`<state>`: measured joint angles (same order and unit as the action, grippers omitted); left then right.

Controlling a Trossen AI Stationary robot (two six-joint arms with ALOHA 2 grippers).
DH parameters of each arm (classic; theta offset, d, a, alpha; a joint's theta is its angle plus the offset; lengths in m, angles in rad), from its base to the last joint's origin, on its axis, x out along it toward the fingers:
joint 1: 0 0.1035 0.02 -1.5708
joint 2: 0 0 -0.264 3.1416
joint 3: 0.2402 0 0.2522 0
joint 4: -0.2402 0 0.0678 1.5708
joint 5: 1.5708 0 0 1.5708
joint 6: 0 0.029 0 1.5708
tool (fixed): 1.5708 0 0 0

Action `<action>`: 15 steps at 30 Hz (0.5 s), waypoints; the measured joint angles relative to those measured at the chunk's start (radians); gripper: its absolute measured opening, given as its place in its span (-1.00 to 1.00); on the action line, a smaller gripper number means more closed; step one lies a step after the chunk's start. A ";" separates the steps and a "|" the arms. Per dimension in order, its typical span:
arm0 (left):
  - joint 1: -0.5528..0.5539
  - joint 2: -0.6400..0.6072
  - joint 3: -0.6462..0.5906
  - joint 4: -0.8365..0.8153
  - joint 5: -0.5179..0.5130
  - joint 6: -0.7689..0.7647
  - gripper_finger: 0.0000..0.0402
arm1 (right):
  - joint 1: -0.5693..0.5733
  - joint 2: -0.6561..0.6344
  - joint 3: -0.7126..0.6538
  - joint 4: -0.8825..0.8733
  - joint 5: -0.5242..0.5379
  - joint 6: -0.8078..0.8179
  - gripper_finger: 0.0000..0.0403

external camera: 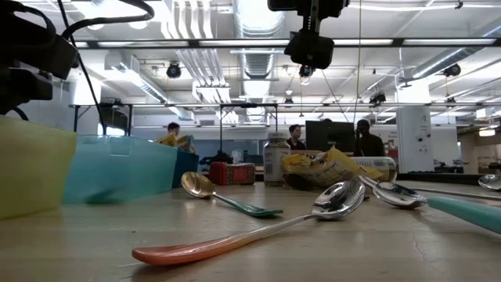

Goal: Pick & Place Food Item
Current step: Put the seasoning bottle into the yellow bin

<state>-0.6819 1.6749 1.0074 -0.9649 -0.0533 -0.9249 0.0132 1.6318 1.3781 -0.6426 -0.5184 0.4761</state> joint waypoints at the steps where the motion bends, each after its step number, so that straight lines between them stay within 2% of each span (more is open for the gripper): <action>1: 0.000 0.000 0.000 0.001 0.000 0.000 -0.11 | 0.000 0.000 0.000 0.000 0.003 -0.002 0.64; 6: 0.000 0.000 -0.004 0.005 -0.008 0.000 -0.11 | 0.000 0.000 0.000 -0.007 0.025 -0.010 0.64; 11: 0.000 0.002 -0.006 0.012 -0.022 0.000 0.04 | 0.000 0.000 0.000 -0.008 0.025 -0.018 0.64; 15: 0.000 0.002 -0.007 0.021 -0.025 0.005 0.07 | 0.000 0.000 0.000 -0.008 0.025 -0.025 0.64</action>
<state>-0.6819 1.6773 1.0000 -0.9434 -0.0783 -0.9203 0.0128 1.6318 1.3781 -0.6502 -0.4934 0.4516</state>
